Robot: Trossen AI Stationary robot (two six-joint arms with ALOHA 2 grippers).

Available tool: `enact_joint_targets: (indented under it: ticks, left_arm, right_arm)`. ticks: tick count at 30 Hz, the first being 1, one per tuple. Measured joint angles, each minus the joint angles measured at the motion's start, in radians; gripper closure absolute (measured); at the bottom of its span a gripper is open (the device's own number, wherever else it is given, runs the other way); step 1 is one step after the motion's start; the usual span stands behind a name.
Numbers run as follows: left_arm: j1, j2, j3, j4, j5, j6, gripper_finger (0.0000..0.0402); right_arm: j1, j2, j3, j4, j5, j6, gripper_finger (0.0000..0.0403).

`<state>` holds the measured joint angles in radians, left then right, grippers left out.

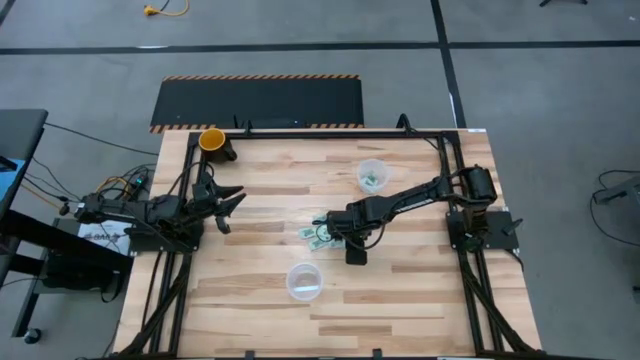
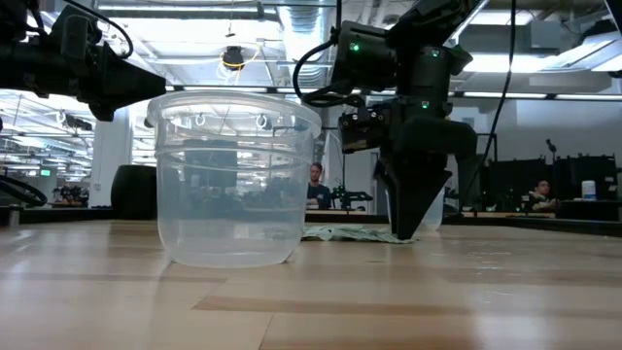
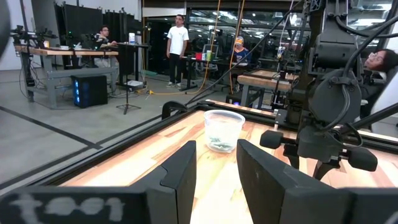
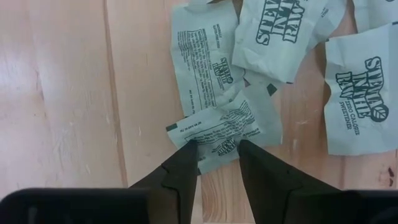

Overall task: Pick and place Stevia / Truvia into bins
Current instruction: Put the stevia packet into the top transparent container

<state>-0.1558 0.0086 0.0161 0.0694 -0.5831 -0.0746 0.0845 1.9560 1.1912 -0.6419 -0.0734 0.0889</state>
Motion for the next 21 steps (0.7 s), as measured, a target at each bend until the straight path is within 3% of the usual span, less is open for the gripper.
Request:
enact_joint_targets:
  ticks: [13,21]
  left_arm:
    - [0.0,0.0,0.0,0.0,0.0,0.0,0.0297]
    - [0.0,0.0,0.0,0.0,0.0,0.0,0.0297]
  right_arm:
    - [-0.002,-0.084,-0.007,-0.041,0.0,0.045,0.0295]
    - [-0.002,-0.14,-0.005,-0.064,-0.004,0.044,0.0348]
